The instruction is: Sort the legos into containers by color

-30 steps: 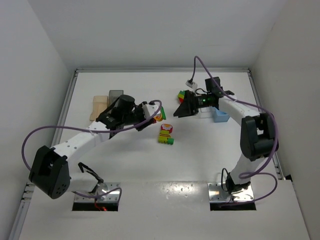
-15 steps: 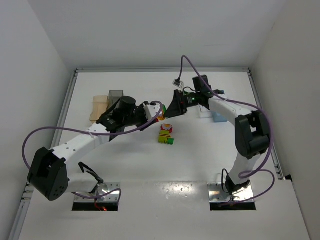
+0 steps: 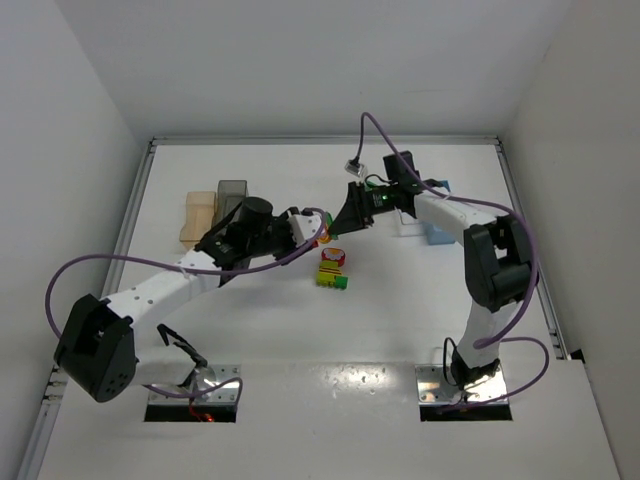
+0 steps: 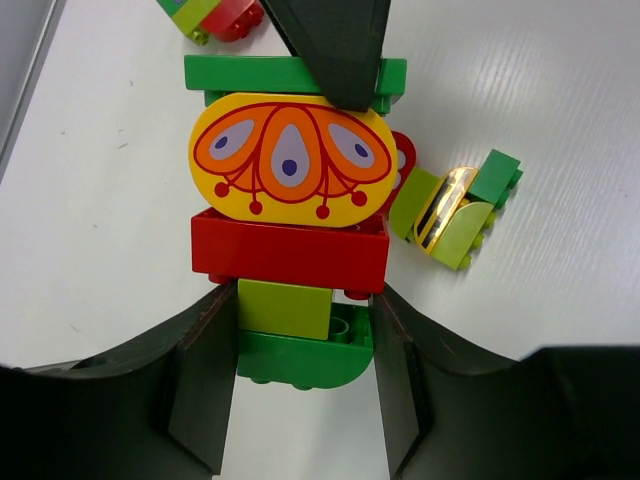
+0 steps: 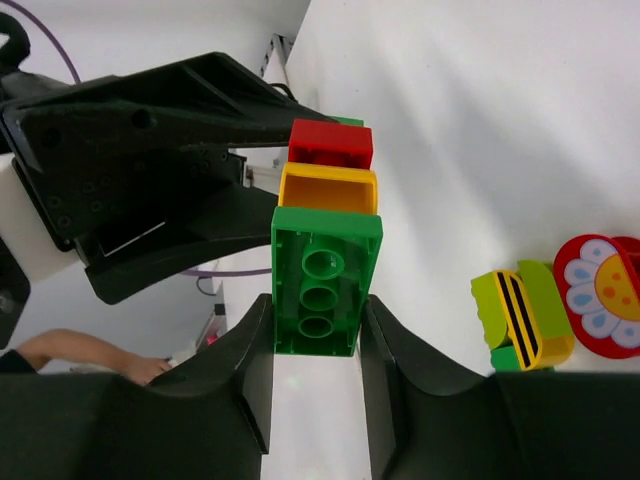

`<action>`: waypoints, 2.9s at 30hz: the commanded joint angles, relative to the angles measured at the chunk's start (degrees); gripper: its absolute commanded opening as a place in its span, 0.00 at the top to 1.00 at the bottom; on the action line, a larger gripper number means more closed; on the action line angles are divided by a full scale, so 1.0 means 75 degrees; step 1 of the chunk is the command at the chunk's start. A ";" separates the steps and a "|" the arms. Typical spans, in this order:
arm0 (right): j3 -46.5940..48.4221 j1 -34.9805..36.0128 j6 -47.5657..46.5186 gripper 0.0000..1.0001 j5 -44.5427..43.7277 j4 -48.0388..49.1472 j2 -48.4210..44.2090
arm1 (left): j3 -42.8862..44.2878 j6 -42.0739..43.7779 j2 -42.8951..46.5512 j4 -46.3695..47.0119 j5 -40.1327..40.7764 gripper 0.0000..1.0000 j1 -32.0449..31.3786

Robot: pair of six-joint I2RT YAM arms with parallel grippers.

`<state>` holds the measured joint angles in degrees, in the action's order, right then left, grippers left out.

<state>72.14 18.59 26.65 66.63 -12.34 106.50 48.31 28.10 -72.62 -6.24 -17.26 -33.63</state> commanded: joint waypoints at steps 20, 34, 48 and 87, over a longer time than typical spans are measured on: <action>-0.0385 -0.0814 -0.2111 1.00 -0.0236 -0.1517 -0.1438 | 0.0084 -0.0956 -0.0862 -0.0280 0.0273 0.78 0.0135; -0.0759 -0.0955 -0.2417 1.00 -0.0528 -0.1776 -0.1930 | 0.0858 -0.1870 -0.2458 -0.0352 -0.0062 0.28 0.0920; -0.1005 -0.0955 -0.1657 1.00 0.0772 -0.0501 -0.1767 | 0.1456 -0.4848 -0.2259 0.0808 -0.6194 0.10 0.1870; -0.0268 -0.0451 -0.1140 1.00 0.1089 0.0215 -0.1239 | 0.2054 -0.8644 -0.3383 0.4863 -0.6969 0.61 0.1589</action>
<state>67.02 14.76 17.32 72.34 -14.22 97.34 61.87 -34.76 -97.51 24.69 -69.14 -21.21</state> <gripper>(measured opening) 0.343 0.441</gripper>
